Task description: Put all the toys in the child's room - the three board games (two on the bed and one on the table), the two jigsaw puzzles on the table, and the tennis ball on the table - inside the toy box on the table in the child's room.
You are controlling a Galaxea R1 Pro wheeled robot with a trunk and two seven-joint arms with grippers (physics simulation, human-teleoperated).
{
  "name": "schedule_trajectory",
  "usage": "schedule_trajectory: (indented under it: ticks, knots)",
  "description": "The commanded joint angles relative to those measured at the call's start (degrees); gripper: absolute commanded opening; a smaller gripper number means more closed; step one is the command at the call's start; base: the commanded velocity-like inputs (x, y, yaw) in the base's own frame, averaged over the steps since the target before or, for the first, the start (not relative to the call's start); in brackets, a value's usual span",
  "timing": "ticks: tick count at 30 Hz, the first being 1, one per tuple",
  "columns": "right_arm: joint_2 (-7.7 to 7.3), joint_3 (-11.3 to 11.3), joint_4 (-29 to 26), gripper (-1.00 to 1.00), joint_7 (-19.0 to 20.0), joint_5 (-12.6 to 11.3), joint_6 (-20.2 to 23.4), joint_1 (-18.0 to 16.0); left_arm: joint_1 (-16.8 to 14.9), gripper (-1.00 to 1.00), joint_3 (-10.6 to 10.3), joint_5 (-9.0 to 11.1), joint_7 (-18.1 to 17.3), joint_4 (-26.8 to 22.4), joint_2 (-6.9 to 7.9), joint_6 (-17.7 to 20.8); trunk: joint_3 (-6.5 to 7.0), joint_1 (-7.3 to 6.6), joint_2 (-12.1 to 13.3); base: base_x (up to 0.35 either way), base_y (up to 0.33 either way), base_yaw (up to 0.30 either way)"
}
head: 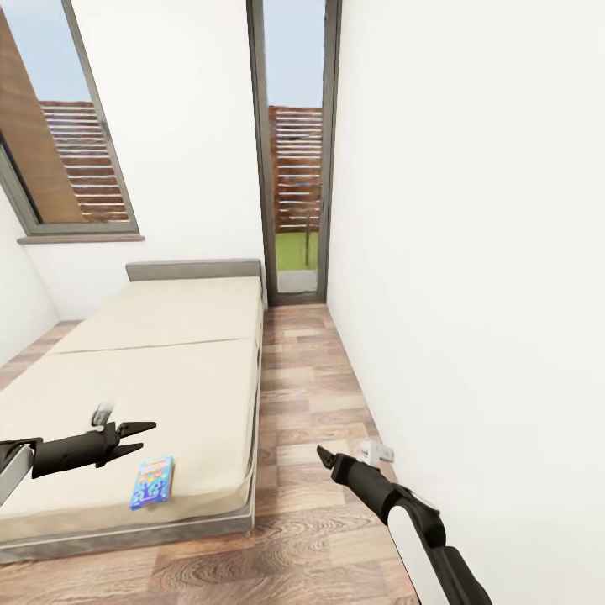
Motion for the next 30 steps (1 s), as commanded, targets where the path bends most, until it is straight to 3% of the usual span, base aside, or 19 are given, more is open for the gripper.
schedule_trajectory:
  ticks: [1, 8, 16, 30]
  knots:
    - [0.01, -0.03, -0.02, 1.00, 0.01, -0.18, -0.25, -0.03, -0.04, 1.00, -0.12, 0.26, -0.20, 0.02, 0.06, 0.34, -0.25, 0.23, -0.45, 0.000, 0.000, 0.000]
    - [0.17, 0.29, 0.32, 1.00, 0.16, -0.21, -2.94, 0.04, -0.01, 1.00, -0.12, 0.32, -0.49, 0.02, 0.08, 0.51, -1.50, 1.76, -3.26, 0.000, 0.000, 0.000]
    - [1.71, 0.51, 3.90, 1.00, 0.19, -0.18, -3.55, 0.17, 0.00, 1.00, -0.30, 0.18, -0.29, 0.08, -0.04, 0.36, -2.94, 3.52, -6.47, 0.000, 0.000, 0.000]
    - [1.26, -0.06, -2.66, 1.00, 0.20, -0.12, 2.48, 0.62, 0.07, 1.00, -1.01, -0.30, -0.27, 0.32, -0.02, 0.33, -5.45, 6.60, -12.08, 0.000, 0.000, 0.000]
